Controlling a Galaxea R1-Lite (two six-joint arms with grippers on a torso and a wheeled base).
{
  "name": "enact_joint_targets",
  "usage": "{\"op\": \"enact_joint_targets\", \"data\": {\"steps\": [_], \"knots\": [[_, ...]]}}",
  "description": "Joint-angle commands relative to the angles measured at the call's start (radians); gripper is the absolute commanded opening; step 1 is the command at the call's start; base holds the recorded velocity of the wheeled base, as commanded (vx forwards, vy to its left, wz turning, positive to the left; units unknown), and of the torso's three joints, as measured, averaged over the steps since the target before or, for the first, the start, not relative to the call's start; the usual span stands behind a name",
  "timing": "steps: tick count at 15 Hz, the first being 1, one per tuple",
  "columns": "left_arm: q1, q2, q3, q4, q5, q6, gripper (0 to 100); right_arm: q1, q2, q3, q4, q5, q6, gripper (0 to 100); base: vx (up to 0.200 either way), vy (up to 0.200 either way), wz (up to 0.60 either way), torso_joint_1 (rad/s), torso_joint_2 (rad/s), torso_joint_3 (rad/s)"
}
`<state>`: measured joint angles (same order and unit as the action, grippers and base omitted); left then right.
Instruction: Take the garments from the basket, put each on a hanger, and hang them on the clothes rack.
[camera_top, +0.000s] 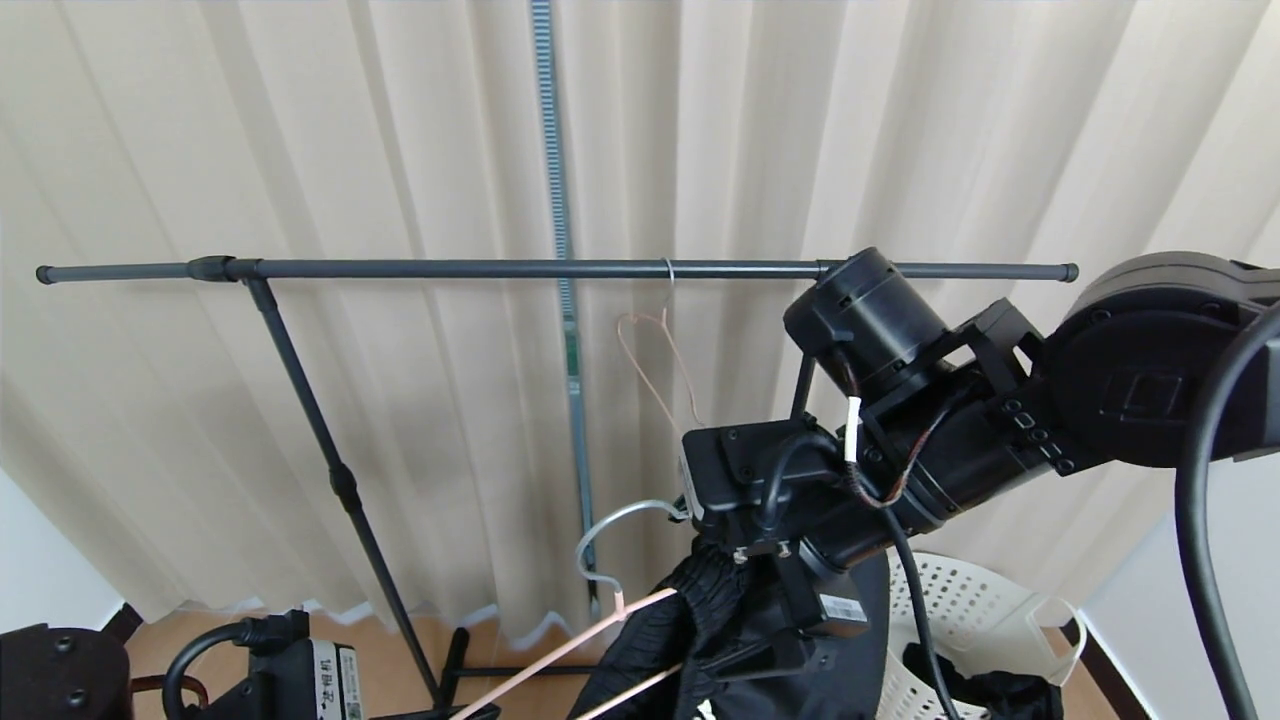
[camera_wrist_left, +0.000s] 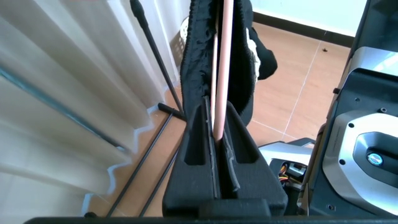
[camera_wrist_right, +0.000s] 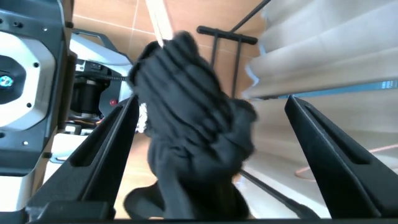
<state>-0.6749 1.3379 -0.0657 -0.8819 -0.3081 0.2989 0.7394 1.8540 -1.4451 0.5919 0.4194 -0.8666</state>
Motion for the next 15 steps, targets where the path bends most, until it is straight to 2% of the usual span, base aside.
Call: {"op": "enact_joint_targets", "data": {"steps": [1, 9, 10, 15], "knots": [[0.0, 0.0, 0.0, 0.0, 0.0, 0.0, 0, 0.011, -0.009, 0.02, 0.0, -0.001, 0.0, 100, 0.0, 0.0, 0.0, 0.0, 0.0, 0.0], [0.0, 0.0, 0.001, 0.0, 0.001, 0.0, 0, 0.012, -0.021, 0.031, 0.0, 0.035, 0.004, 100, 0.0, 0.0, 0.0, 0.0, 0.0, 0.0], [0.001, 0.0, 0.0, 0.0, 0.001, 0.0, 0, 0.012, -0.022, 0.034, 0.0, 0.035, 0.004, 0, 0.0, 0.0, 0.0, 0.0, 0.0, 0.0], [0.001, 0.004, -0.003, 0.0, 0.003, 0.0, 0, 0.012, -0.024, 0.048, -0.001, 0.035, 0.006, 0, 0.0, 0.0, 0.0, 0.0, 0.0, 0.0]]}}
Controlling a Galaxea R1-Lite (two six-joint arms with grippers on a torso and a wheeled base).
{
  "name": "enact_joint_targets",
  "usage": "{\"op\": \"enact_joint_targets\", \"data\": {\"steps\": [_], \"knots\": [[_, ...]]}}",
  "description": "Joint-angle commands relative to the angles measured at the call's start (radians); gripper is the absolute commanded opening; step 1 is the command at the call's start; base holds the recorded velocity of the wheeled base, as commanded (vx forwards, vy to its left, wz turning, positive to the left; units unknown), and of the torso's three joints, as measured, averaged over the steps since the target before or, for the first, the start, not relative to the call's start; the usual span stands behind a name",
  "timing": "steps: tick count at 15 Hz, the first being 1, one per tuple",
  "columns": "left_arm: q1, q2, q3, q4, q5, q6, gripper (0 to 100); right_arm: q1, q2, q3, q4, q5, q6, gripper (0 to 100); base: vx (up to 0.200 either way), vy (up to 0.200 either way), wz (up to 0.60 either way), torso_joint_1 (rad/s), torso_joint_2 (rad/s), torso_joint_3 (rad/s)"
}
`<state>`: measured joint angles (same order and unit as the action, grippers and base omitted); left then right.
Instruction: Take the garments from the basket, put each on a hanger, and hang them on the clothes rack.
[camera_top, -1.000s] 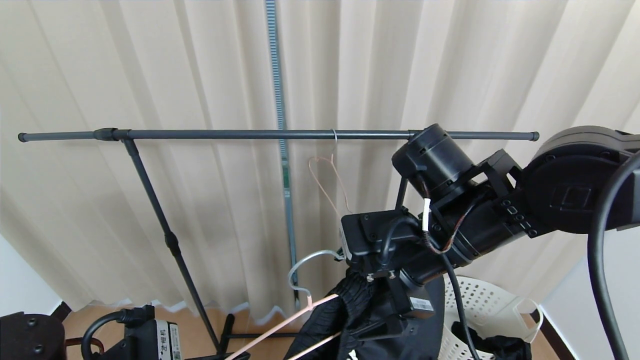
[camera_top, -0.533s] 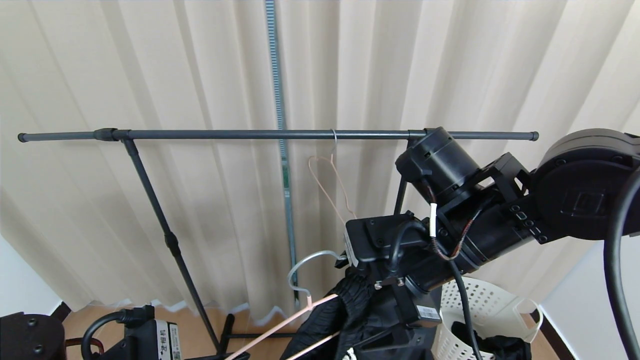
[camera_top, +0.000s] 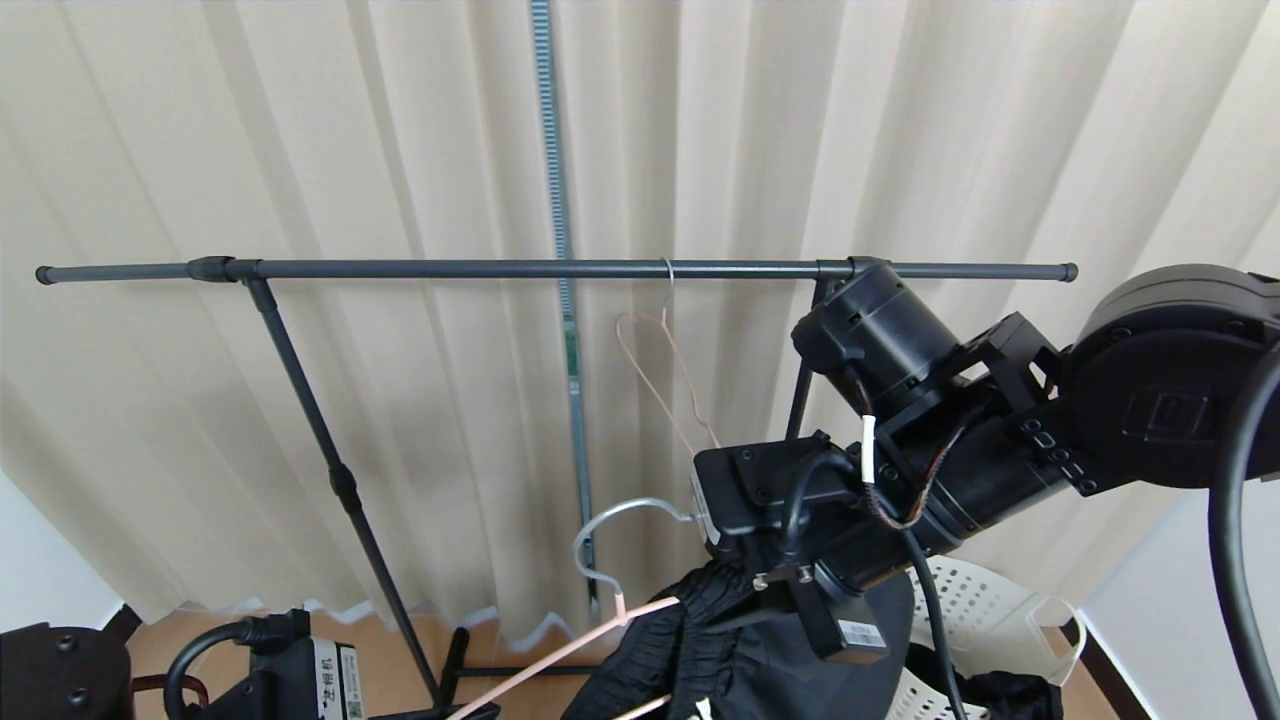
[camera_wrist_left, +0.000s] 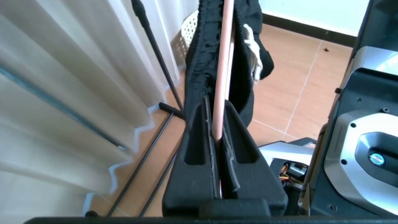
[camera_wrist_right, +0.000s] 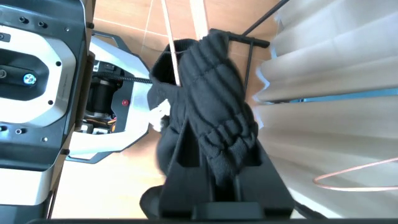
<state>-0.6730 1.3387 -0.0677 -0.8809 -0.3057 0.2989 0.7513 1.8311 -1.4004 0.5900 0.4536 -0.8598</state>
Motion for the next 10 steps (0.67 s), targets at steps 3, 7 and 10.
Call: {"op": "enact_joint_targets", "data": {"steps": [3, 7, 10], "knots": [[0.01, 0.008, -0.009, -0.001, 0.0, -0.011, 0, 0.002, -0.006, 0.009, 0.001, 0.0, 0.002, 0, 0.0, 0.0, 0.0, 0.0, 0.0, 0.0], [0.03, 0.011, -0.012, -0.001, 0.0, -0.021, 100, 0.002, -0.026, 0.009, 0.001, -0.003, 0.016, 0, 0.0, 0.0, 0.0, 0.0, 0.0, 0.0], [0.032, -0.003, -0.024, -0.003, -0.001, -0.069, 100, 0.0, -0.047, 0.006, -0.001, -0.02, 0.027, 0, 0.0, 0.0, 0.0, 0.0, 0.0, 0.0]]}}
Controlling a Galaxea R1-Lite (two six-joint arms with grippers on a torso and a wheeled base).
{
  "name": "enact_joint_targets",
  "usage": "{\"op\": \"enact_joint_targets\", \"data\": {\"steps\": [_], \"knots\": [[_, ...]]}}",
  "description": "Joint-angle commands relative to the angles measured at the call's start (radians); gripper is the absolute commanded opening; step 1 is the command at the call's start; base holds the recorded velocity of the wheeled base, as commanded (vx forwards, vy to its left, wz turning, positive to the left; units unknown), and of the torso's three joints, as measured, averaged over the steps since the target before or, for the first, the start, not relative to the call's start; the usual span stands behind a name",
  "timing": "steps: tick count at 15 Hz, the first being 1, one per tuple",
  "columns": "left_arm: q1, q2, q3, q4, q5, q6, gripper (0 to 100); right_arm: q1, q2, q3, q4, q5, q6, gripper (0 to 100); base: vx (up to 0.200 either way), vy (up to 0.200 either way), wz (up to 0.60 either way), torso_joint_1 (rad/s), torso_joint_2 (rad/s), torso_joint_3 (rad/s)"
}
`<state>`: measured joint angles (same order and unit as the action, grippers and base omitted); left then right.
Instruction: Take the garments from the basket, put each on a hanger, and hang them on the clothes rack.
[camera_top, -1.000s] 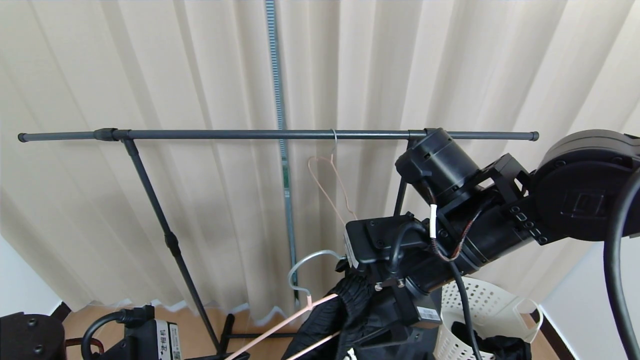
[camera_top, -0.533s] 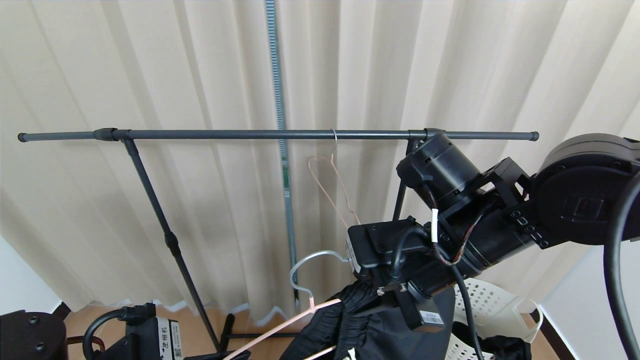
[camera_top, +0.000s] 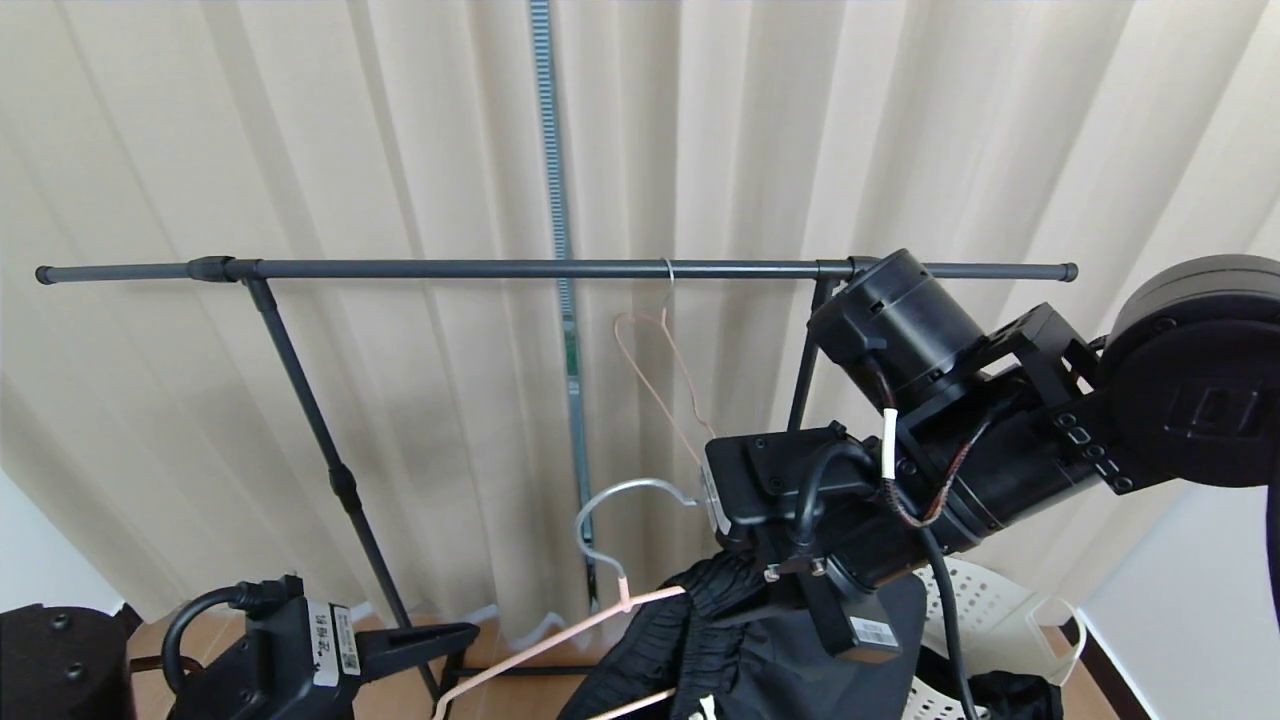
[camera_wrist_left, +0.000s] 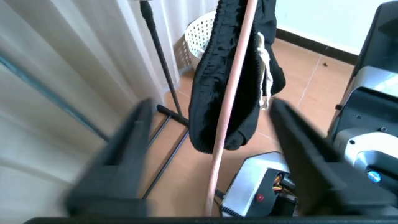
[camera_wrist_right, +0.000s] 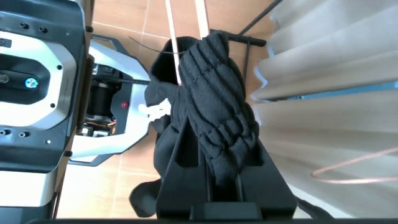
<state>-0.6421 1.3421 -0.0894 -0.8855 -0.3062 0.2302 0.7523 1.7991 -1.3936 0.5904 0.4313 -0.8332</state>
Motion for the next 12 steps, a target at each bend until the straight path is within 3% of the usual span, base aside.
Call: {"op": "enact_joint_targets", "data": {"steps": [1, 6, 7, 8, 9, 10, 12], "knots": [[0.015, -0.018, -0.007, 0.002, -0.002, -0.023, 100, -0.001, -0.023, -0.007, -0.003, -0.036, 0.005, 0, 0.0, 0.0, 0.0, 0.0, 0.0, 0.0], [0.107, -0.038, -0.086, 0.002, -0.034, -0.187, 100, -0.007, -0.035, -0.045, -0.006, -0.244, 0.039, 0, 0.0, 0.0, 0.0, 0.0, 0.0, 0.0], [0.133, -0.04, -0.102, 0.002, -0.059, -0.232, 100, -0.007, -0.038, -0.051, -0.006, -0.284, 0.039, 0, 0.0, 0.0, 0.0, 0.0, 0.0, 0.0], [0.183, -0.034, -0.135, 0.002, -0.117, -0.336, 100, -0.007, -0.04, -0.062, -0.009, -0.379, 0.059, 0, 0.0, 0.0, 0.0, 0.0, 0.0, 0.0], [0.196, -0.032, -0.148, 0.003, -0.131, -0.374, 100, -0.007, -0.041, -0.065, -0.009, -0.408, 0.074, 0, 0.0, 0.0, 0.0, 0.0, 0.0, 0.0], [0.211, -0.017, -0.17, 0.003, -0.156, -0.448, 100, -0.007, -0.046, -0.074, -0.009, -0.46, 0.112, 0, 0.0, 0.0, 0.0, 0.0, 0.0, 0.0], [0.213, 0.026, -0.185, 0.007, -0.157, -0.477, 100, -0.004, -0.046, -0.093, -0.008, -0.491, 0.206, 0, 0.0, 0.0, 0.0, 0.0, 0.0, 0.0]]}}
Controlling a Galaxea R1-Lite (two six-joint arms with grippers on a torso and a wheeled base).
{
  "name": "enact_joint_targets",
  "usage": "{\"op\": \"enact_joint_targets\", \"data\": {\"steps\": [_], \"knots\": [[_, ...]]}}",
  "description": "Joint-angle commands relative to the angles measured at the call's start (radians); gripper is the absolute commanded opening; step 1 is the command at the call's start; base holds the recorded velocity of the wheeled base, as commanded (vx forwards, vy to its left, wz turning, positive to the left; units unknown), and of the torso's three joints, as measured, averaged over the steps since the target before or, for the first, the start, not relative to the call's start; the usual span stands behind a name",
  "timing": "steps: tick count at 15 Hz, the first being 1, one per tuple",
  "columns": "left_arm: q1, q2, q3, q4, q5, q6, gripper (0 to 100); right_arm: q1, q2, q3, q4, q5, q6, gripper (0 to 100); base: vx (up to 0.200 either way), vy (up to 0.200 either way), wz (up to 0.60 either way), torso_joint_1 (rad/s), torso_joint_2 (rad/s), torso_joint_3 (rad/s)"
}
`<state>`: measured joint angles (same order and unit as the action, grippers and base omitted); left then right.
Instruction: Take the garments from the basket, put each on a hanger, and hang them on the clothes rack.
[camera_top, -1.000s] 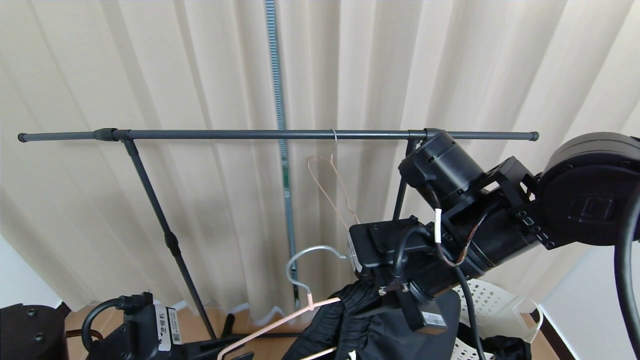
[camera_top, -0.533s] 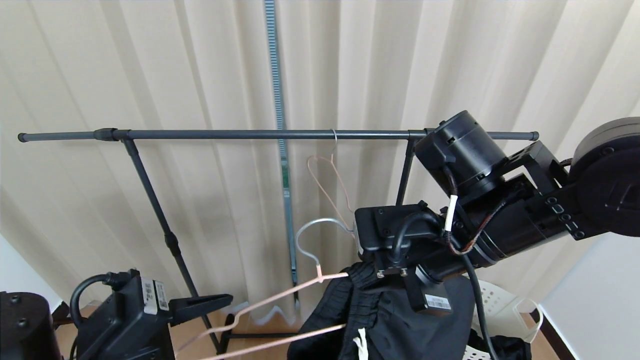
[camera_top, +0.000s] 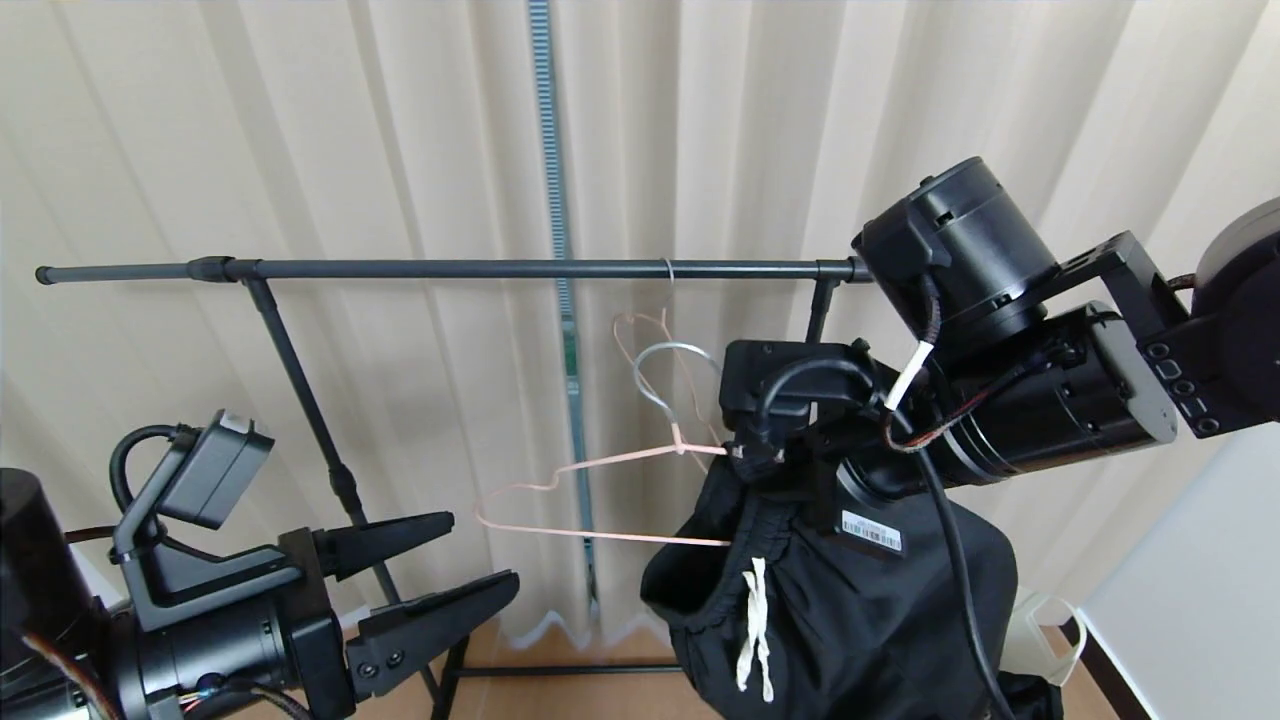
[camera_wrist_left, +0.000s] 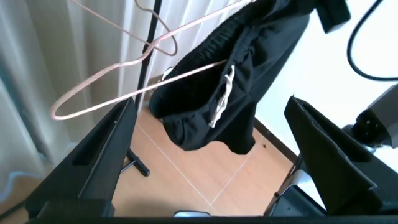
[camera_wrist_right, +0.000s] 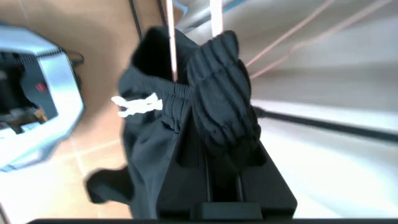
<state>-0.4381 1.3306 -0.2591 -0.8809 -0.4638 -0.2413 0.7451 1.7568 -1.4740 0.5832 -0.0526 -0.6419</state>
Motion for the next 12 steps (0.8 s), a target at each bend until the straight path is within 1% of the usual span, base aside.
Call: {"op": "enact_joint_targets", "data": {"steps": [1, 4, 5, 6, 7, 9, 10, 12], "knots": [[0.009, 0.064, -0.017, 0.002, 0.002, -0.007, 100, 0.005, -0.002, -0.026, 0.0, -0.012, 0.062, 0, 0.0, 0.0, 0.0, 0.0, 0.0, 0.0], [0.009, 0.145, -0.025, 0.002, 0.008, -0.007, 100, 0.007, -0.005, -0.045, 0.0, -0.023, 0.192, 0, 0.0, 0.0, 0.0, 0.0, 0.0, 0.0], [0.007, 0.177, -0.032, 0.002, 0.019, -0.009, 100, 0.007, -0.008, -0.046, 0.0, -0.021, 0.226, 0, 0.0, 0.0, 0.0, 0.0, 0.0, 0.0], [0.004, 0.209, -0.038, 0.002, 0.05, -0.012, 100, 0.007, -0.014, -0.046, 0.0, -0.018, 0.26, 0, 0.0, 0.0, 0.0, 0.0, 0.0, 0.0], [-0.005, 0.272, -0.061, 0.002, 0.102, -0.033, 100, 0.007, -0.02, -0.046, -0.002, -0.01, 0.308, 0, 0.0, 0.0, 0.0, 0.0, 0.0, 0.0], [-0.011, 0.338, -0.098, 0.0, 0.142, -0.098, 100, 0.016, -0.023, -0.049, -0.003, -0.007, 0.335, 0, 0.0, 0.0, 0.0, 0.0, 0.0, 0.0], [-0.013, 0.371, -0.114, 0.0, 0.154, -0.125, 100, 0.03, -0.031, -0.051, -0.003, 0.01, 0.343, 0, 0.0, 0.0, 0.0, 0.0, 0.0, 0.0], [-0.037, 0.4, -0.126, 0.0, 0.182, -0.161, 100, 0.045, -0.053, -0.049, -0.003, 0.088, 0.39, 0, 0.0, 0.0, 0.0, 0.0, 0.0, 0.0]]}}
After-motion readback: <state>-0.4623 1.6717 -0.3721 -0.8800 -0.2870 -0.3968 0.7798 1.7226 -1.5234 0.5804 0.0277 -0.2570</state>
